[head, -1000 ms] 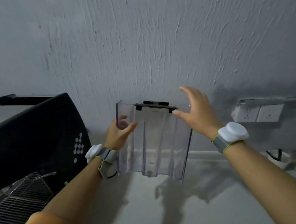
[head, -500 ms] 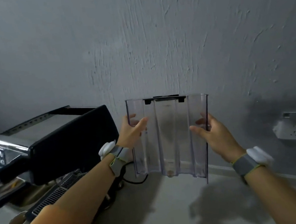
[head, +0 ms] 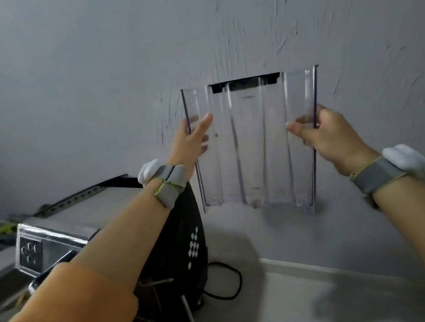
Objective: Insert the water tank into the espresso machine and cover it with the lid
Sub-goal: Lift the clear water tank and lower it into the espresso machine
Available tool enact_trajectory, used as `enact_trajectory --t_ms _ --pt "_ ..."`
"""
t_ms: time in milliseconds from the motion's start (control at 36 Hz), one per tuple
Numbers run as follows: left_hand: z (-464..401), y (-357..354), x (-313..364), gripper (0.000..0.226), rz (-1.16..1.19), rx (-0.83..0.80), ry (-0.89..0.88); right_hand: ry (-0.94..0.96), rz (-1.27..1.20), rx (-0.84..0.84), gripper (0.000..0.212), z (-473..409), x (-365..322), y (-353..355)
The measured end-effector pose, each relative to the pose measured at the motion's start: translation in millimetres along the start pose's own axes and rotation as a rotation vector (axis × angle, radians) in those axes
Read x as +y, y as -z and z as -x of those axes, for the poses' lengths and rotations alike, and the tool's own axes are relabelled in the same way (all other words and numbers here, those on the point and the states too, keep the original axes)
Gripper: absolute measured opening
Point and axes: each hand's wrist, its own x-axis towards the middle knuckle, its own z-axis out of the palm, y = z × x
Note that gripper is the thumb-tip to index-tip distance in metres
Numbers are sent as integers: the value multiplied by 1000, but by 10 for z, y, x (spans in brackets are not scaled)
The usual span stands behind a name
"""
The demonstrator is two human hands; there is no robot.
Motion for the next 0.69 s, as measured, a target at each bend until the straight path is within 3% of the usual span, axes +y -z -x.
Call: enact_trajectory --t_ms 250,444,611,694 --pt "-581 748 489 67 -54 -81 -55 46 21 89 24 -348 -874 -535" --pt "-948 1412 588 70 -105 -83 -34 73 38 101 29 -604 -1239 -1168" --pt "-1082 1861 472 72 -115 -13 -6 92 2 48 52 -774 -1319 -1648" --pt "-1092 2049 400 70 -88 48 18 94 -9 9 52 -848 -1330 -1870"
